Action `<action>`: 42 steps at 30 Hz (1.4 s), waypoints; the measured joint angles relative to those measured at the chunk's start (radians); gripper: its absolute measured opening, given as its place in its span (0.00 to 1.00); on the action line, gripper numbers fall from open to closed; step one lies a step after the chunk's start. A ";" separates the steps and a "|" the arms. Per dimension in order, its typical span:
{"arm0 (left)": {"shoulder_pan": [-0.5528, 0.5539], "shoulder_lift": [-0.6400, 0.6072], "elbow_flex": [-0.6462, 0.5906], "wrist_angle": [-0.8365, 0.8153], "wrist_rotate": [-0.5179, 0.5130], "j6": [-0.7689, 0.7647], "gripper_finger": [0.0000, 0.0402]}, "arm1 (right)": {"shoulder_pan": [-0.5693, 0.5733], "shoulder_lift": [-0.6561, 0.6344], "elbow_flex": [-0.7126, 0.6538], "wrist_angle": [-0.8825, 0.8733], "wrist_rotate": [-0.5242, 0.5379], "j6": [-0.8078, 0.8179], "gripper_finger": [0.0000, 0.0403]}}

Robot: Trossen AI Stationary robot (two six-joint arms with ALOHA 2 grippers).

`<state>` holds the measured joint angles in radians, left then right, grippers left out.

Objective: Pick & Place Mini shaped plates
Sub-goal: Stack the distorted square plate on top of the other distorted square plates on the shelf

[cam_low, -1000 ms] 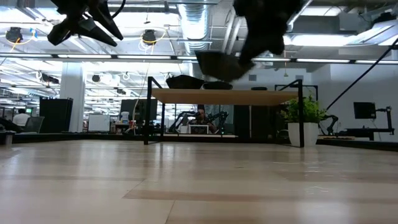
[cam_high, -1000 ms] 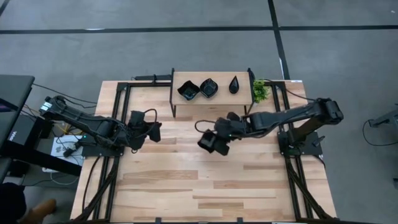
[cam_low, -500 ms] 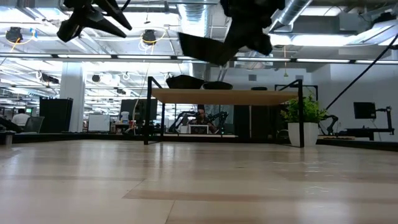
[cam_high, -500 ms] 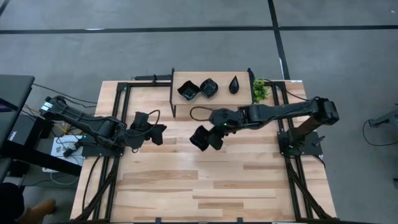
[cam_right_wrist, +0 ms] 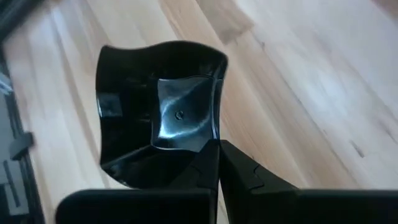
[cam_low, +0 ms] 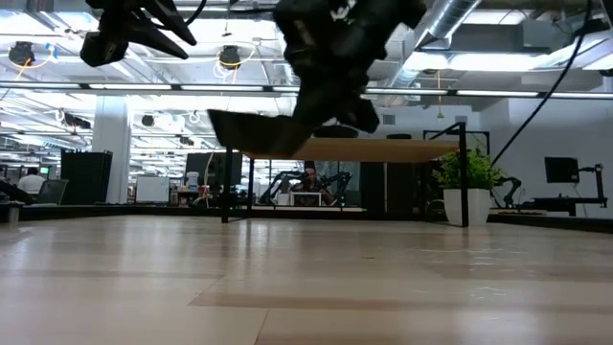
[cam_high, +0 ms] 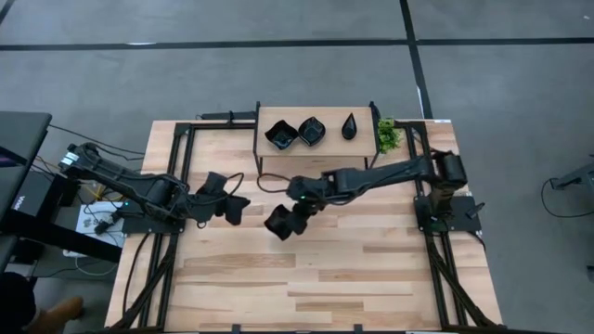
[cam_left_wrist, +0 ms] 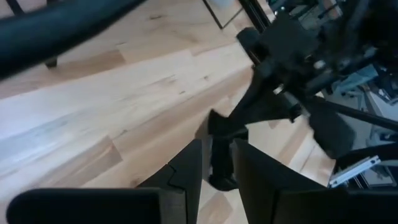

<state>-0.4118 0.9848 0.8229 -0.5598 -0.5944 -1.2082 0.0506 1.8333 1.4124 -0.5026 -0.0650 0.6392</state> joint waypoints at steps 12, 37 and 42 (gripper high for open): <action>-0.001 -0.001 -0.001 -0.023 0.086 0.058 0.23 | 0.016 0.156 0.048 -0.026 -0.043 0.017 0.00; -0.001 -0.002 -0.001 -0.027 0.088 0.060 0.23 | -0.011 0.216 0.048 0.026 -0.094 -0.009 0.03; -0.001 -0.001 -0.001 -0.027 0.087 0.060 0.23 | -0.011 0.216 0.049 0.026 -0.094 -0.022 0.13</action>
<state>-0.4126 0.9835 0.8215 -0.5865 -0.5070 -1.1484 0.0399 2.0491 1.4611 -0.4770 -0.1595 0.6173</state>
